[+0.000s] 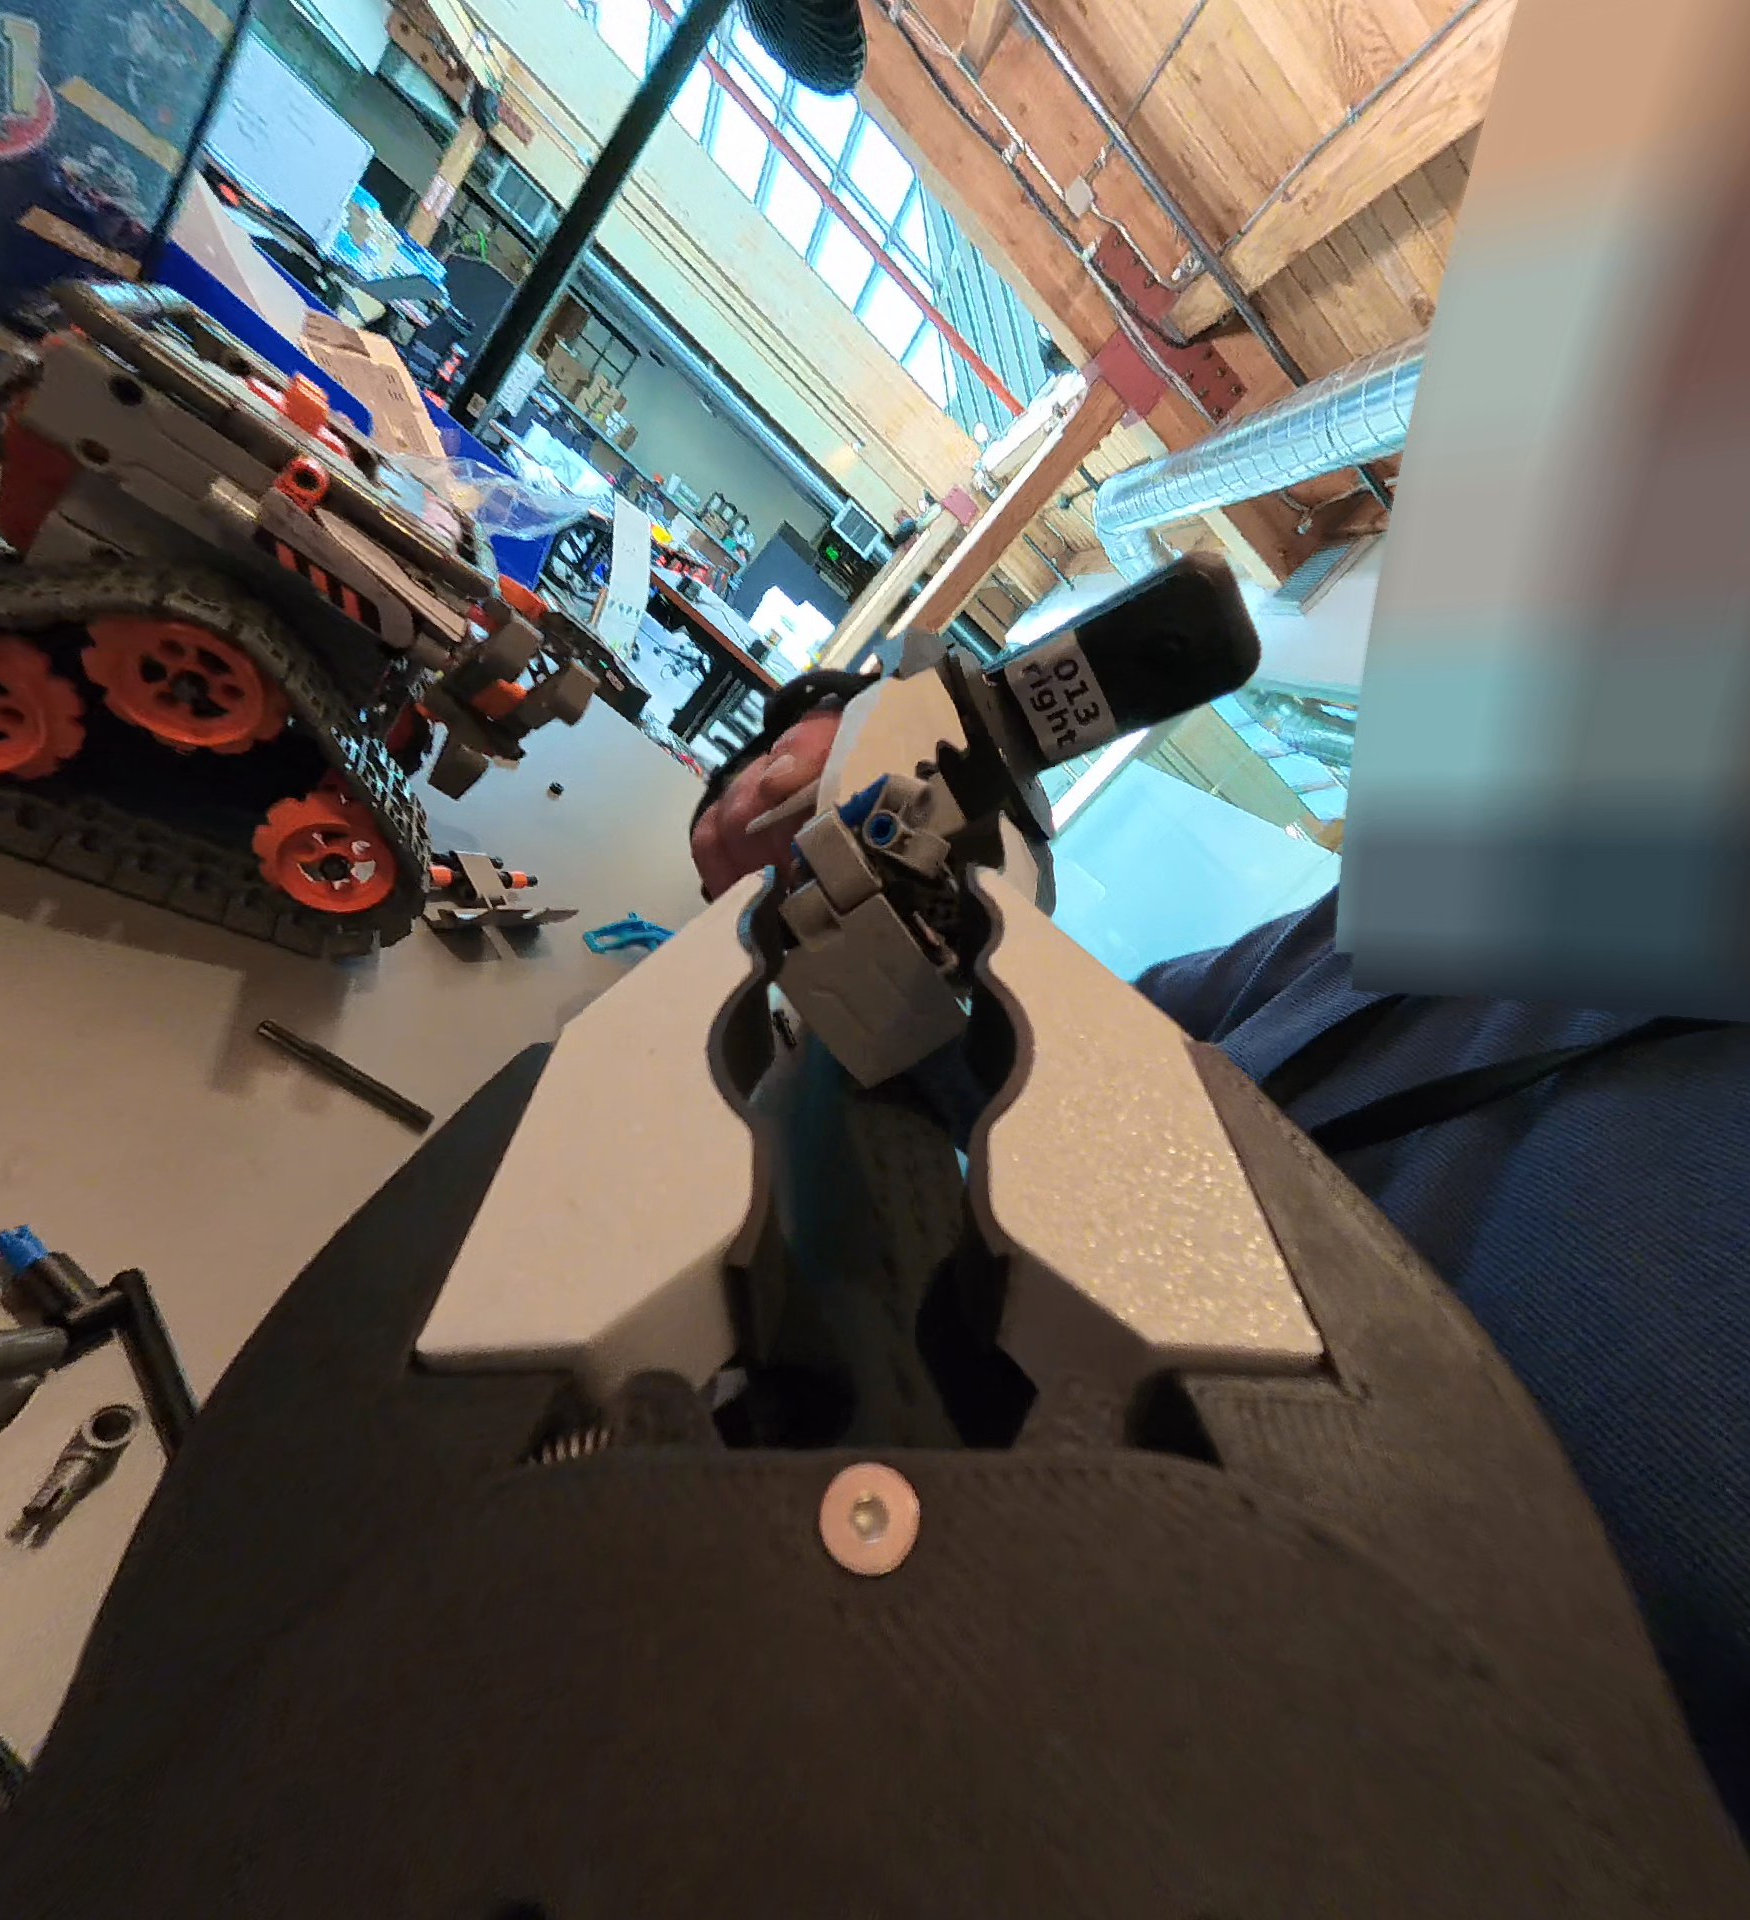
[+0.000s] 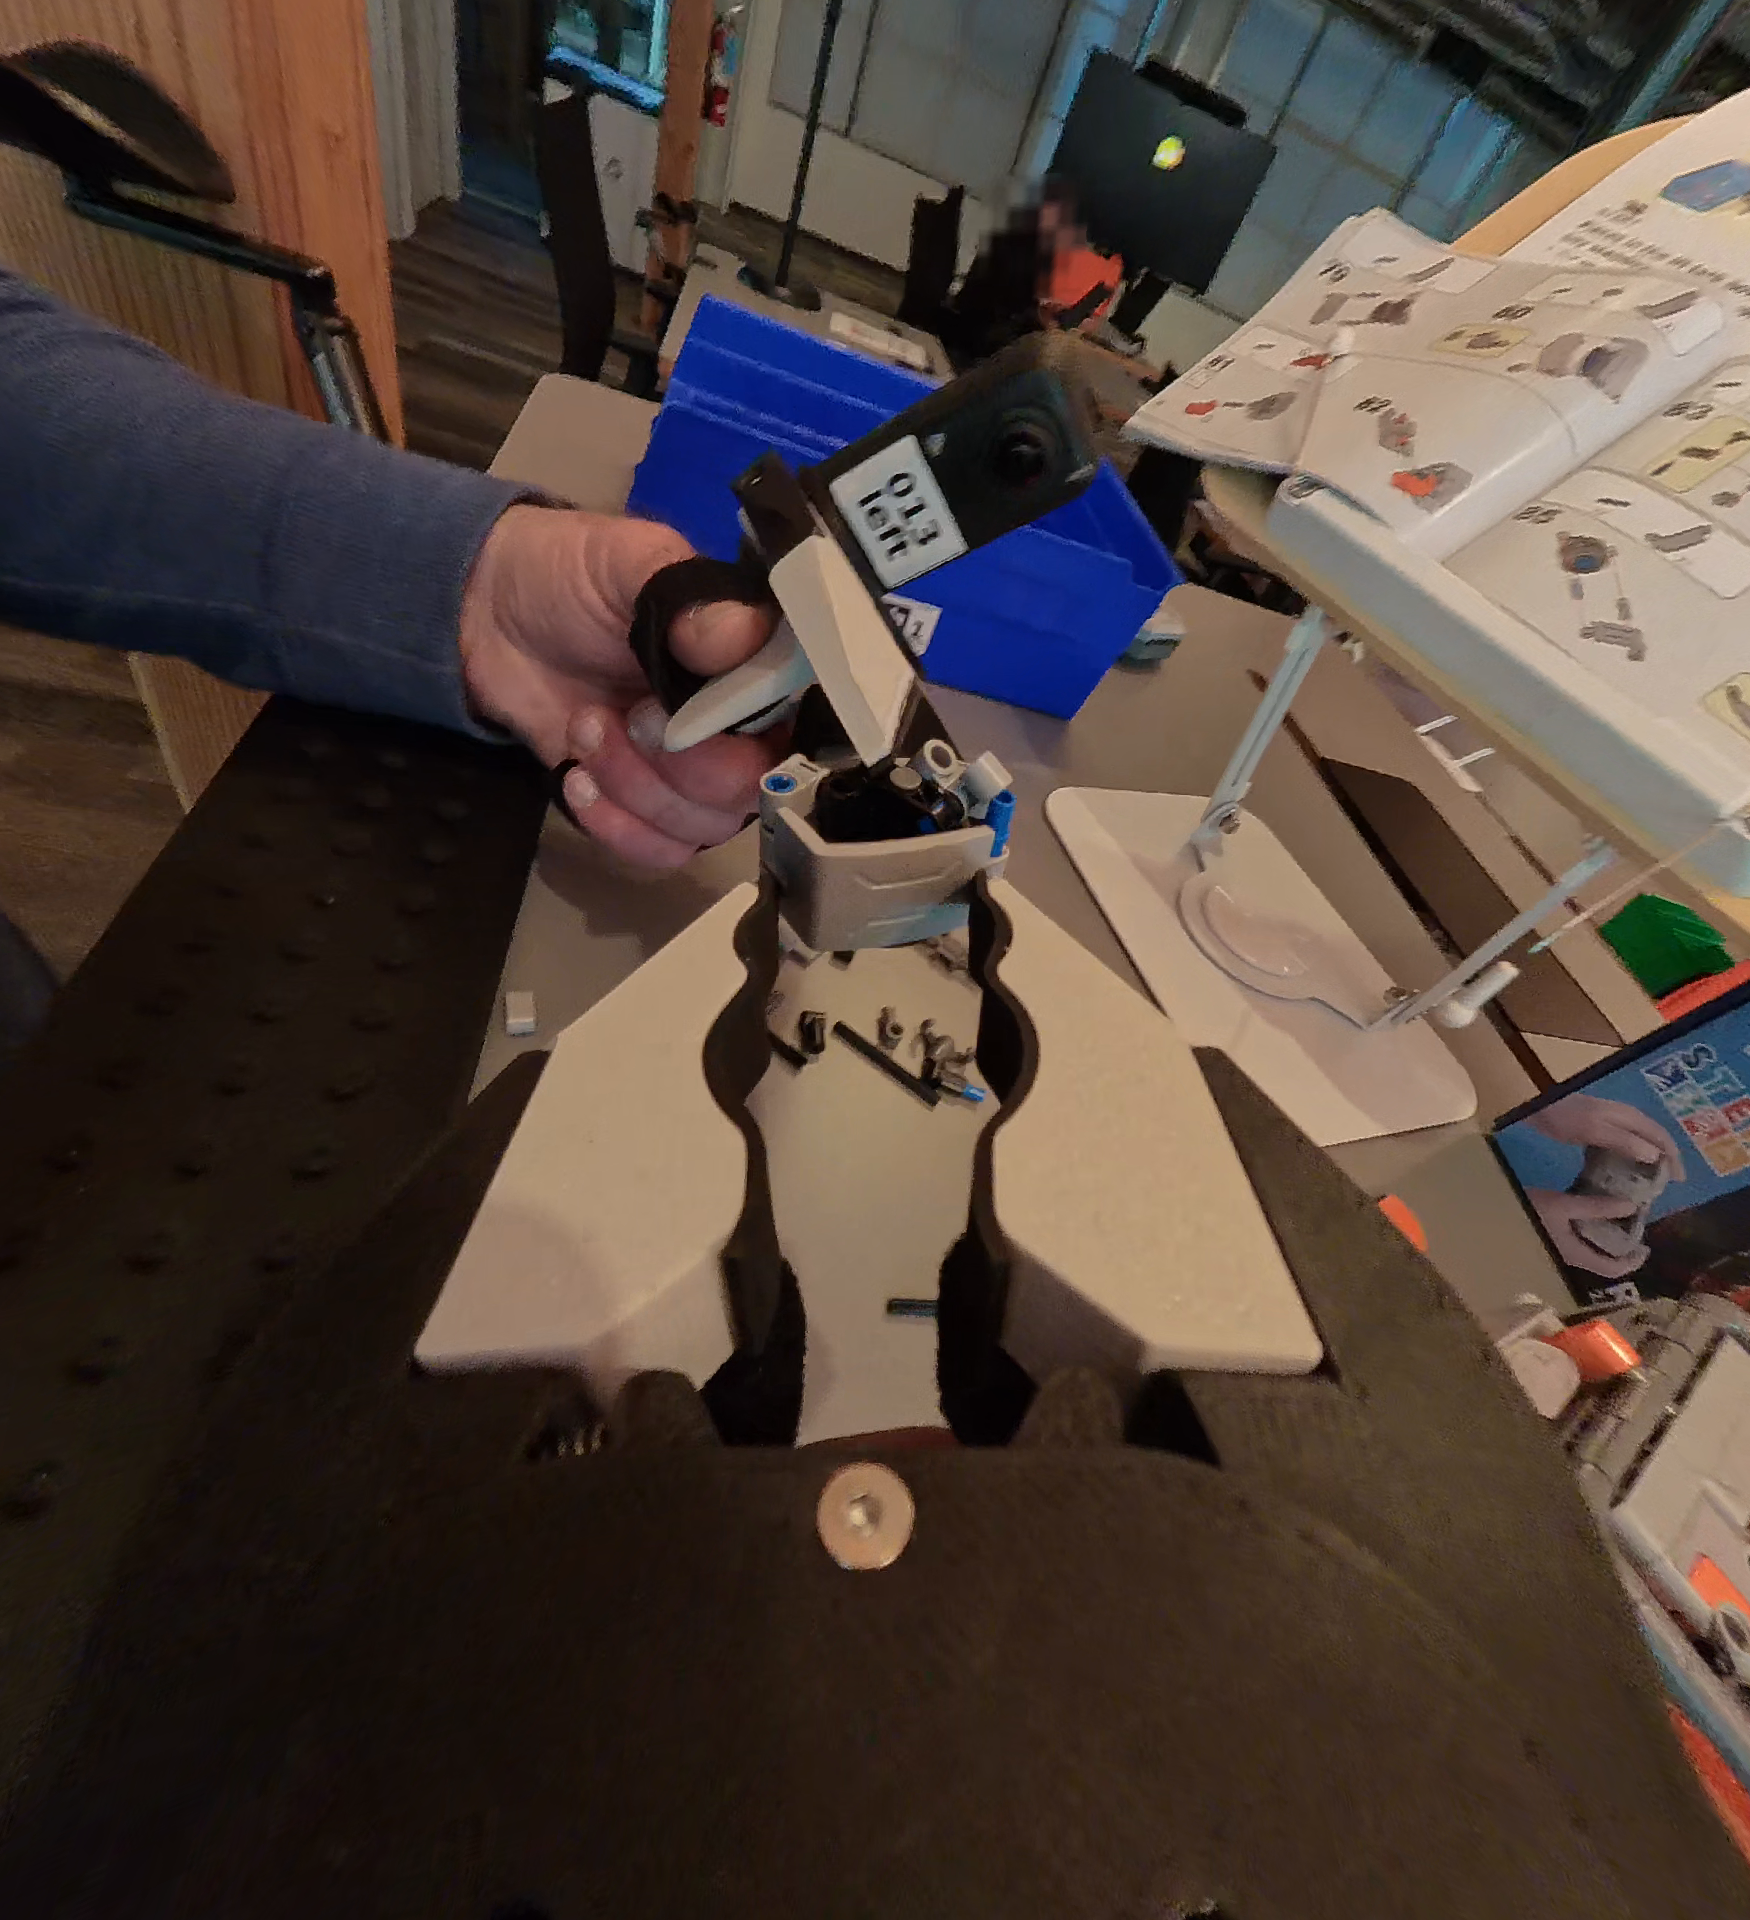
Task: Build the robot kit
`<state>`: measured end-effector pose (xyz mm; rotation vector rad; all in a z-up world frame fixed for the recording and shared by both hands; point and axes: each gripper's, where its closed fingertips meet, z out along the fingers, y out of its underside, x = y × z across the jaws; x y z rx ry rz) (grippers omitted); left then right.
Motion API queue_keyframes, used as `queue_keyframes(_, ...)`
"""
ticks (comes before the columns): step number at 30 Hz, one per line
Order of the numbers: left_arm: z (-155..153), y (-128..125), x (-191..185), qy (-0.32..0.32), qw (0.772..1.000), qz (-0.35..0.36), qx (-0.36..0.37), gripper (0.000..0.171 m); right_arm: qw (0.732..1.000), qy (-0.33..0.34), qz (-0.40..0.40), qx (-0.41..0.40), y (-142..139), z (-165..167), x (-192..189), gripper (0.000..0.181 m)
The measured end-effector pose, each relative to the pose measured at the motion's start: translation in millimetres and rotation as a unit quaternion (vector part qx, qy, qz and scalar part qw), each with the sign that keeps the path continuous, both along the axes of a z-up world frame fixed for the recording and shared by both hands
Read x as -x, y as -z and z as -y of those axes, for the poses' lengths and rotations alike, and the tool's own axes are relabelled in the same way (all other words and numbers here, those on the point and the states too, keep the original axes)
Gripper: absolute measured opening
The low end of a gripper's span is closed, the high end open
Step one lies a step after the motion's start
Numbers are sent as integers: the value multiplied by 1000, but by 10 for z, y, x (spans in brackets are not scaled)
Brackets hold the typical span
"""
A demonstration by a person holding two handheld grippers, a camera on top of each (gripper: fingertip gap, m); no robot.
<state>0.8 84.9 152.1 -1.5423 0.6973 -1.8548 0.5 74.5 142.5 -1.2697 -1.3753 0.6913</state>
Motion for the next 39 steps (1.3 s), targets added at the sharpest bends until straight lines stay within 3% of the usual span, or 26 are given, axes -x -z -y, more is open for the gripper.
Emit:
queue_keyframes(7,-188,-137,26,-87,993,73,29,28,997,52,-56,-20,-189,-99,1,40)
queue_keyframes(12,-278,-191,70,-132,983,119,44,28,993,96,-42,-47,-142,-140,95,61)
queue_keyframes(15,-234,-210,11,-124,983,124,45,29,988,138,-39,-63,-148,-220,108,61)
queue_keyframes(17,-207,-210,-28,-121,984,123,42,29,982,166,-28,-86,-142,-283,78,49)
queue_keyframes(23,-160,-222,-63,-103,987,118,35,30,988,132,-36,-71,-155,-246,47,47)
queue_keyframes(31,-90,-165,-90,-38,999,29,9,31,992,88,-7,-95,-110,-189,21,44)
queue_keyframes(39,-95,-128,-65,-24,999,37,22,28,992,79,-2,-96,-76,-190,26,44)
